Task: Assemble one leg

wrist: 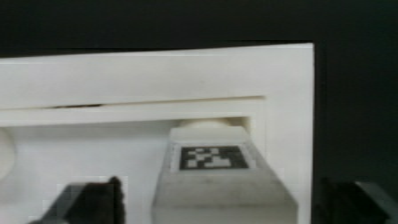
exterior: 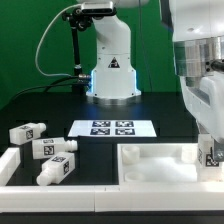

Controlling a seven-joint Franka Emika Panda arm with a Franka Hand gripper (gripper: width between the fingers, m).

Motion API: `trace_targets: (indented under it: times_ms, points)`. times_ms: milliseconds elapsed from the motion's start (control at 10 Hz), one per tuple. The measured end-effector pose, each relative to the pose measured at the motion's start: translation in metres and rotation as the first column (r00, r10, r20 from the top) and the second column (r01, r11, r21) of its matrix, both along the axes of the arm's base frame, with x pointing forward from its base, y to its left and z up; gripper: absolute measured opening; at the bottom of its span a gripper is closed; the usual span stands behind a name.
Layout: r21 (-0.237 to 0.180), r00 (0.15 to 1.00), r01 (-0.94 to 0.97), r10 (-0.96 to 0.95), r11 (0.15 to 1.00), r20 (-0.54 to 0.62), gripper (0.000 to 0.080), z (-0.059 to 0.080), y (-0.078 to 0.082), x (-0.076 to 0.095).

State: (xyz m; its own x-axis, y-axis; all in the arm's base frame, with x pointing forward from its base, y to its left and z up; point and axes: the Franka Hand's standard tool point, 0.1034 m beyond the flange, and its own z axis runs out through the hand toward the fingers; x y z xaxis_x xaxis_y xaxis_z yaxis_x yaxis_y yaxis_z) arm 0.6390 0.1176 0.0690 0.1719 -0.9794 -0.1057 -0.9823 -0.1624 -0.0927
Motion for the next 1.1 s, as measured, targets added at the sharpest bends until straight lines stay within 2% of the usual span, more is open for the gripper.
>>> trace_targets:
  times_ms: [100, 200, 500, 600, 700, 800, 900, 1000, 1100]
  points:
    - [-0.015, 0.975, -0.221, 0.221, 0.975, 0.024, 0.0626, 0.0, 0.003, -0.001]
    - [-0.035, 0.912, -0.407, 0.408, 0.913, 0.044, 0.0645, 0.0, 0.0, 0.0]
    - [-0.064, 0.837, -0.541, 0.544, 0.839, 0.062, 0.0648, 0.0, 0.0, 0.0]
    - [-0.09, 0.757, -0.644, 0.65, 0.759, 0.06, 0.0649, 0.001, -0.002, 0.0]
    - [-0.141, 0.577, -0.805, 0.816, 0.577, 0.045, 0.0649, 0.002, -0.008, 0.003]
    - [-0.167, 0.448, -0.878, 0.893, 0.448, 0.041, 0.0649, 0.003, -0.013, 0.006]
    - [-0.19, 0.417, -0.888, 0.908, 0.418, 0.046, 0.0649, 0.004, -0.014, 0.009]
    - [-0.186, 0.446, -0.875, 0.894, 0.446, 0.048, 0.0649, 0.004, -0.014, 0.009]
    - [-0.186, 0.448, -0.874, 0.893, 0.449, 0.049, 0.0517, 0.004, -0.014, 0.009]
